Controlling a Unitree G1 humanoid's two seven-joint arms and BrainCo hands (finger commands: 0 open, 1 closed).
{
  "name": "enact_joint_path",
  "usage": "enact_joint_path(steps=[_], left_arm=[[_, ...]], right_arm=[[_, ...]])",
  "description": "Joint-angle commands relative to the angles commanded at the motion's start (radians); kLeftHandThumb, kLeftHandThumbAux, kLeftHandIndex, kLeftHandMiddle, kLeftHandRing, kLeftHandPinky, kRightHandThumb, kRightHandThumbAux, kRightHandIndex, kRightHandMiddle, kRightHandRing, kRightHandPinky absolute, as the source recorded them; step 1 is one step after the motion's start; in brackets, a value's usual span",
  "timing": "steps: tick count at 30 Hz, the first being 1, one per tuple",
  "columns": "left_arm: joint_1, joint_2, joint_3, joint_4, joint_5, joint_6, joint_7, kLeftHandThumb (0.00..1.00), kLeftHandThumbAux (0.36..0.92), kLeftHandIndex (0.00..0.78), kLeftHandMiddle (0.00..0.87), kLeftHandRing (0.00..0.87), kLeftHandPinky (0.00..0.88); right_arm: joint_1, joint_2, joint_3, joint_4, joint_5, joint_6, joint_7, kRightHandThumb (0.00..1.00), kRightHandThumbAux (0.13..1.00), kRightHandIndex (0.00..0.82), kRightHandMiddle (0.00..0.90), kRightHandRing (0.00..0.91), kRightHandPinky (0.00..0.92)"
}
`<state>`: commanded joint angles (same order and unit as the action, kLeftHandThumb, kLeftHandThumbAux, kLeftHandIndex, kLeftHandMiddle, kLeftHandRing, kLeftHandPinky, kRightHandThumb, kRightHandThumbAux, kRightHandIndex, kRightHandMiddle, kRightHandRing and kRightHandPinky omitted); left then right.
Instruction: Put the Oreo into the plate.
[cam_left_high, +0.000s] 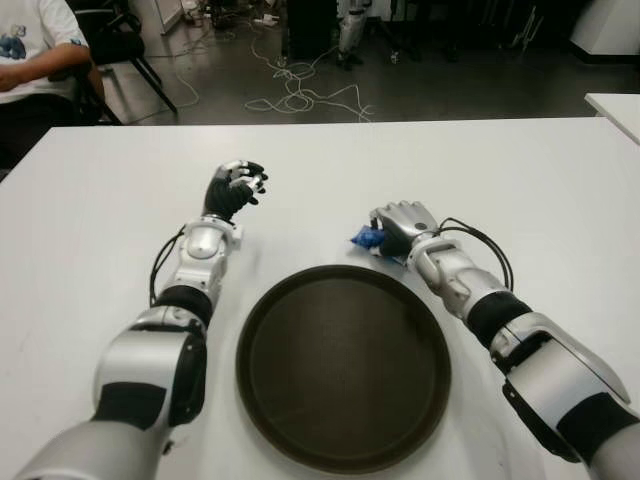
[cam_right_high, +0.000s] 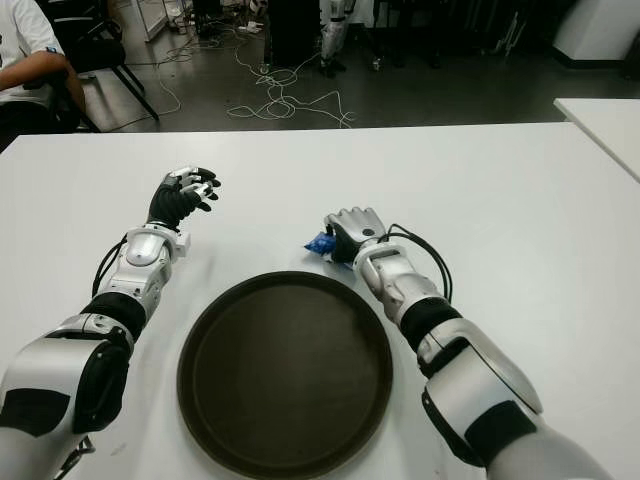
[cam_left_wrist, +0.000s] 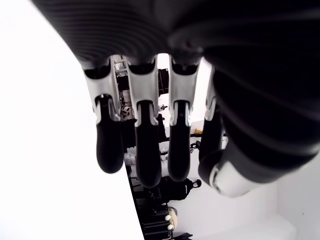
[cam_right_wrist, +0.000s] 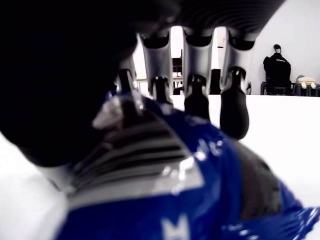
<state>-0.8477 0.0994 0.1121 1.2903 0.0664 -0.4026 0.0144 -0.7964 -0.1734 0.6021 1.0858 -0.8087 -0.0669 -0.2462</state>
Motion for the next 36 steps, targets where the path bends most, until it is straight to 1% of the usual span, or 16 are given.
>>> enact_joint_path(steps=[4,10,15,16,20,30,36], left_arm=[[0.002,-0.001,0.0,-0.001,0.0,-0.009,0.003,0.706,0.713,0.41,0.45,0.475,0.505],[0.003,0.0,0.001,-0.001,-0.001,-0.008,0.001,0.706,0.713,0.41,0.442,0.471,0.503],[0.004,-0.001,0.004,-0.003,-0.004,-0.012,-0.002,0.707,0.712,0.41,0.447,0.471,0.501],[0.005,-0.002,0.004,-0.003,-0.004,-0.012,-0.002,0.748,0.704,0.39,0.467,0.47,0.501],[0.004,-0.002,0.004,-0.003,-0.003,-0.012,-0.001,0.807,0.691,0.363,0.49,0.472,0.51],[0.004,0.0,-0.011,-0.002,0.015,-0.015,0.023,0.82,0.689,0.351,0.505,0.481,0.511],[0.004,-0.002,-0.01,-0.002,0.007,-0.015,0.02,0.82,0.69,0.349,0.504,0.478,0.502]], right_arm=[[-0.002,0.001,-0.005,-0.005,0.006,0.014,0.003,0.685,0.732,0.429,0.686,0.691,0.694],[0.0,0.002,-0.012,-0.013,0.012,0.027,0.0,0.685,0.732,0.429,0.687,0.697,0.704],[0.003,0.0,-0.019,-0.022,0.015,0.023,-0.007,0.685,0.733,0.429,0.685,0.7,0.711],[0.004,-0.001,-0.021,-0.023,0.016,0.02,-0.008,0.684,0.733,0.429,0.681,0.695,0.708],[0.007,-0.003,-0.029,-0.027,0.02,0.007,-0.018,0.684,0.733,0.429,0.677,0.691,0.706],[0.006,-0.004,-0.037,-0.021,0.023,-0.004,-0.026,0.682,0.734,0.428,0.665,0.681,0.704],[0.005,-0.005,-0.042,-0.019,0.026,-0.006,-0.038,0.683,0.734,0.428,0.663,0.677,0.699]])
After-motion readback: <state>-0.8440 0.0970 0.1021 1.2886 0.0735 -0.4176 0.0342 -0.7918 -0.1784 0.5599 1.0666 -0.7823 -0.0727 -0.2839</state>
